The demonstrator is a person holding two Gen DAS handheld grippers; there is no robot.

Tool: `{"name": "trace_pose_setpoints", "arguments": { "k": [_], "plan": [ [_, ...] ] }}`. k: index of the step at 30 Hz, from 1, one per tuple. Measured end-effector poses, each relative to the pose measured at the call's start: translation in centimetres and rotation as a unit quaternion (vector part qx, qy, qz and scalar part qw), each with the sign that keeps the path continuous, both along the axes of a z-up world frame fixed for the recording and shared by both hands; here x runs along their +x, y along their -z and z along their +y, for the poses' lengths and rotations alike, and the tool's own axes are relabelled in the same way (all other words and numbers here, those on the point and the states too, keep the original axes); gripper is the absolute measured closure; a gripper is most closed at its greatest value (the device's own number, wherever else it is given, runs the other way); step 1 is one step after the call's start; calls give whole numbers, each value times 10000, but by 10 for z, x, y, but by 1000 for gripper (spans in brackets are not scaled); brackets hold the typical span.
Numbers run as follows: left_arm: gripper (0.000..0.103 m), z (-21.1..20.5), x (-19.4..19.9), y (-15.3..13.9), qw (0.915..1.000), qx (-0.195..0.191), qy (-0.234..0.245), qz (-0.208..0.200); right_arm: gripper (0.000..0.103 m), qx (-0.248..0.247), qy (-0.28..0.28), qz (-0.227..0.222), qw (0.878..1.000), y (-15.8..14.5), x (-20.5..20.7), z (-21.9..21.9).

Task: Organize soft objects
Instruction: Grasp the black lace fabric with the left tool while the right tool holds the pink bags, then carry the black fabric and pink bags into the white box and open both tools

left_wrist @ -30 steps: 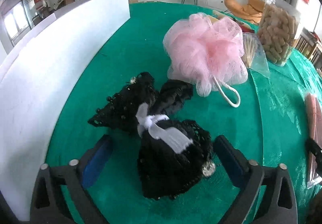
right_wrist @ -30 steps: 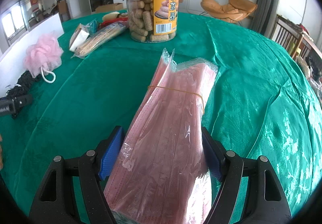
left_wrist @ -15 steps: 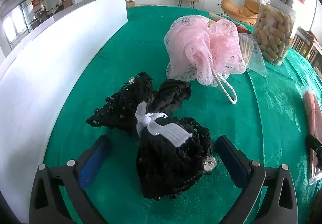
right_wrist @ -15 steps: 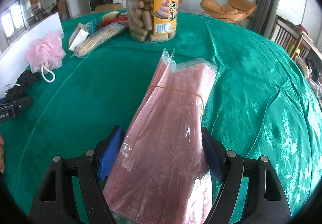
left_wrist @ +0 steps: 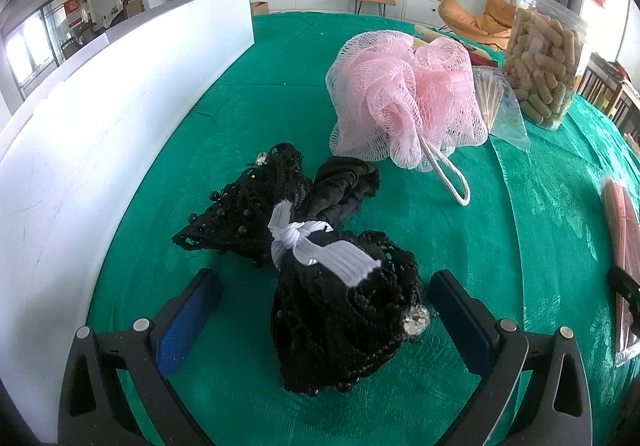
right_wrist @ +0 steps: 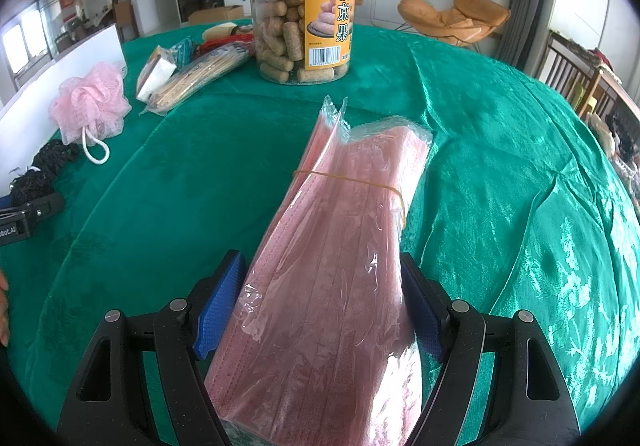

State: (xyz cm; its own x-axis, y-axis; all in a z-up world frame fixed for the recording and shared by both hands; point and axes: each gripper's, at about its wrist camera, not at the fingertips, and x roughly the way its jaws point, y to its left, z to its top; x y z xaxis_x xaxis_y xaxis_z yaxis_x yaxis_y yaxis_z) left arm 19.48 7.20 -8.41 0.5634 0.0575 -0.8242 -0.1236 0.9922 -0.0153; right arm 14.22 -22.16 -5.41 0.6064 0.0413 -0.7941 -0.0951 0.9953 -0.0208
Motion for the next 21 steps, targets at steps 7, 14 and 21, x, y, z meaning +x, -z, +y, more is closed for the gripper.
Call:
{"name": "trace_pose_setpoints", "arguments": {
  "k": [7,14,21],
  "plan": [
    [0,0,0,0,10000,0,1,-2,24,0,0,-1,10000,0,0,0],
    [0,0,-1,0,10000,0,3,-5,24,29,2,5,10000,0,0,-1],
    [0,0,-1,1,10000,1,3,-6,24,60,-38,115,9999,-1,2,-1]
  ]
}}
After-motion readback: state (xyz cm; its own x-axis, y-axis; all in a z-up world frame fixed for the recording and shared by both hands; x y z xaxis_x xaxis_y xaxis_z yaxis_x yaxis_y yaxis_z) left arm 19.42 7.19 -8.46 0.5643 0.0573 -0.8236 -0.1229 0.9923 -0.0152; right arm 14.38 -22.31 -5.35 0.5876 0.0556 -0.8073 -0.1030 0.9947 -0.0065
